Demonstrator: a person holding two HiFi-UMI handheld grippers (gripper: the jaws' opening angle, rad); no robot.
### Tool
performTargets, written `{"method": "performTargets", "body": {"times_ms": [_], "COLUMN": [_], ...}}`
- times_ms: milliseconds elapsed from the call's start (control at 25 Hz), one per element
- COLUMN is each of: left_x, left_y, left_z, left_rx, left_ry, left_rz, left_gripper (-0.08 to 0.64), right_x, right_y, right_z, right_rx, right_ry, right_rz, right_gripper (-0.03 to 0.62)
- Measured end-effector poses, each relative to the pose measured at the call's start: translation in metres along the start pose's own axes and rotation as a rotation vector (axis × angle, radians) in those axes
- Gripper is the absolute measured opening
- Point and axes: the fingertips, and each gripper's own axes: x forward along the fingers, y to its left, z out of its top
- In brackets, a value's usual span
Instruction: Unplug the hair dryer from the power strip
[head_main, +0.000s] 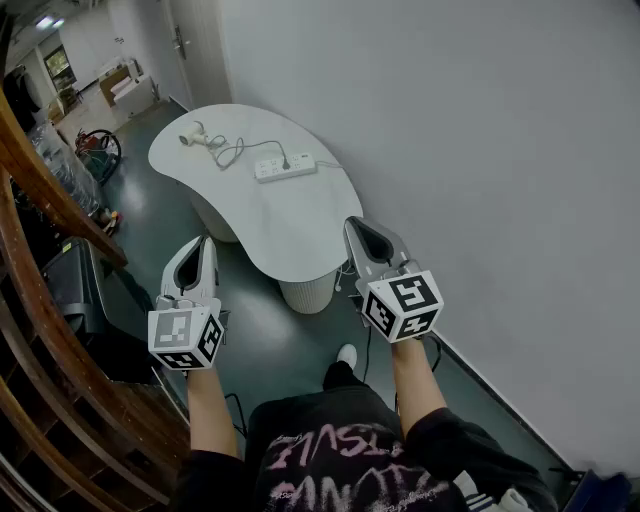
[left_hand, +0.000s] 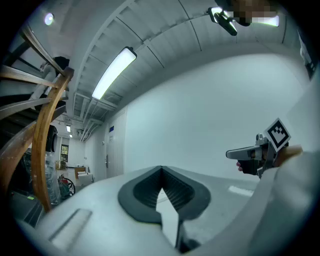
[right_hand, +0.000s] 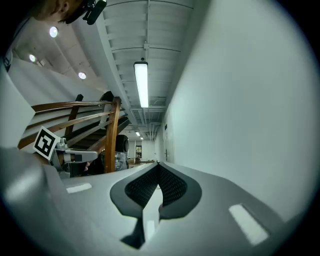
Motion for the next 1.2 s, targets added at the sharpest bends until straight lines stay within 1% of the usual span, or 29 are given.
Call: {"method": "performTargets", "body": {"times_ms": [480,640,760,880,1000,1200], "left_x": [-0.004,-0.006,-0.004,-0.002,0.003,0.017], "left_y": [-0.007,-0.008,-0.011,-0.016,-0.013,-0.009], "left_z": [-0.005,-0.006,-0.009,-0.013,-0.016,-0.018], "left_rx": [-0.002,-0.011,-0.024,-0.013,-0.024,-0.015], "left_ry": [0.001,0.001,0.005,0.007,0.007,0.007], "left_rz": [-0.022,-0.026,-0.036,-0.054,-0.054,-0.058], "left_gripper": [0.0,0.0,0.0,0.0,0.0,0.0], "right_x": [-0.006,-0.012,-0.014,-0.012,-0.008,0.004], "right_y": [0.002,0.002,0.003,0.001,0.002,-0.008], "right_z": [-0.005,-0.001,0.002,0.002,0.0,-0.001], "right_rx": [0.001,-0.032,-0.031,-0.017,-0.009,0.002], "right_ry": [0.005,0.002,-0.012,-0.019,-0.021,-0.028], "right_rz": [-0.014,-0.043,-0.026,-0.018,0.0,-0.004], "right_gripper": [0.011,0.011,0.011,0.011,0.012,0.012]}}
